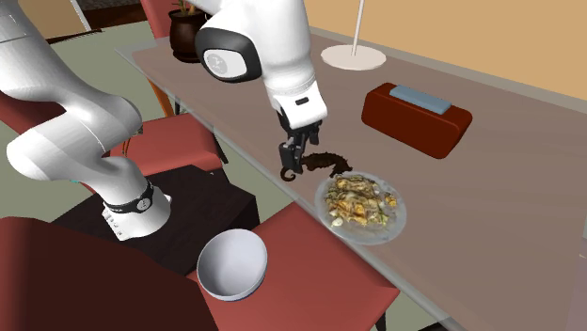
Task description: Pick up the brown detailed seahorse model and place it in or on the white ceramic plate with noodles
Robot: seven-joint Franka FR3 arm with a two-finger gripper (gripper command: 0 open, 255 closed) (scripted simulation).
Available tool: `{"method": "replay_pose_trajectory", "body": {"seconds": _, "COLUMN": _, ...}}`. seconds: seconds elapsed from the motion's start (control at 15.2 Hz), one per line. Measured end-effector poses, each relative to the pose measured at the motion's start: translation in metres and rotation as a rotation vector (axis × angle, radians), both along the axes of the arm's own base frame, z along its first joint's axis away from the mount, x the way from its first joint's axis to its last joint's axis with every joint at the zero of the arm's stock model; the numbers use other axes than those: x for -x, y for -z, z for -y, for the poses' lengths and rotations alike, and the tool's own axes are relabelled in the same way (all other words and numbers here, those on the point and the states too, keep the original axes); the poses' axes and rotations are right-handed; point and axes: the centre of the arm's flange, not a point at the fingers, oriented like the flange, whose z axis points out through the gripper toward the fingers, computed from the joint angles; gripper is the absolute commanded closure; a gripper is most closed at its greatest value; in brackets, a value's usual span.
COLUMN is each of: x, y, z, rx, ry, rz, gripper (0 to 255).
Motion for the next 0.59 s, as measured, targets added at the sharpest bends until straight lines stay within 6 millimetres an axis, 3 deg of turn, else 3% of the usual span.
{"method": "replay_pose_trajectory", "body": {"seconds": 0.26, "x": -0.0003, "y": 0.0006, "z": -0.0001, "rx": 0.0, "ry": 0.0, "rz": 0.0, "gripper": 0}}
{"method": "replay_pose_trajectory", "body": {"seconds": 0.33, "x": -0.0003, "y": 0.0006, "z": -0.0001, "rx": 0.0, "ry": 0.0, "rz": 0.0, "gripper": 255}}
{"method": "replay_pose_trajectory", "body": {"seconds": 0.59, "x": -0.0003, "y": -0.0018, "z": -0.0014, "rx": -0.001, "ry": -0.002, "rz": 0.004, "gripper": 255}}
